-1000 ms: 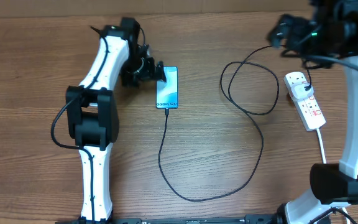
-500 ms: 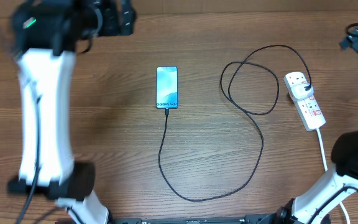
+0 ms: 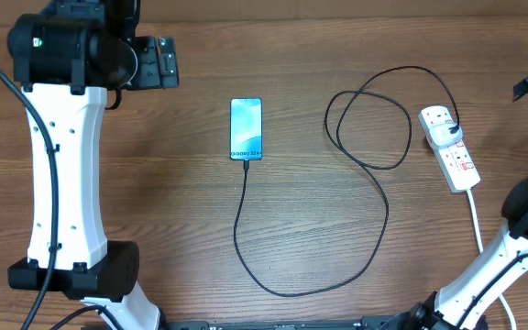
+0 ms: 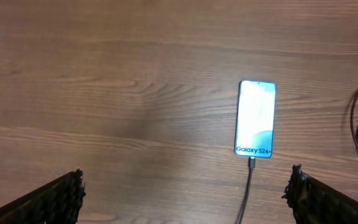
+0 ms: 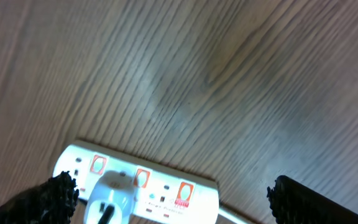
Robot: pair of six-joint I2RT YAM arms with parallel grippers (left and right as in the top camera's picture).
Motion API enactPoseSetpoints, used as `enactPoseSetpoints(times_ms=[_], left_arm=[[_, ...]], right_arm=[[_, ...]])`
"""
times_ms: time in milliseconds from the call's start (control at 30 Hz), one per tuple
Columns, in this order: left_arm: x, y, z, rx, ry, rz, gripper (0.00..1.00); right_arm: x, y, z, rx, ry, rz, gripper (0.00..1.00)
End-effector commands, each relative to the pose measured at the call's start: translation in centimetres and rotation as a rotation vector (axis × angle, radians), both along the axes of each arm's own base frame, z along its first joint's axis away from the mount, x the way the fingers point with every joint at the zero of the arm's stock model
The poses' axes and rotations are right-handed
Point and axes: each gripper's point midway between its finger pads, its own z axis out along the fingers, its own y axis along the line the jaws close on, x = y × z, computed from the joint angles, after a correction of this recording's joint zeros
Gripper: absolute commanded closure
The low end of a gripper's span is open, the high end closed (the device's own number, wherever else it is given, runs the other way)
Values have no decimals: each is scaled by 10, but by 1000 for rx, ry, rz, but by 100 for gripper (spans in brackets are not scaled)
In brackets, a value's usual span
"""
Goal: Plug charger to phone and switch on socket
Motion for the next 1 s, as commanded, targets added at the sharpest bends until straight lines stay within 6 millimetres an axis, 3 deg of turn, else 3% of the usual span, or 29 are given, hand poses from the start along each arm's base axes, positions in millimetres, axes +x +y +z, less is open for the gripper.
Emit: enactPoseSetpoints(times_ms=[0, 467, 700, 967], left_arm=[[0, 0, 8, 3, -32, 16, 0], [1, 0, 8, 1, -34, 14, 0], [1, 0, 8, 1, -34, 14, 1], [1, 0, 8, 1, -34, 14, 0]], right_arm=[[1, -2, -17, 10, 31, -8, 0], [-24, 14, -54, 91, 158, -29, 0], [-29, 34, -56, 192, 173, -48, 0], [-42, 42, -49, 211, 221, -52, 0]])
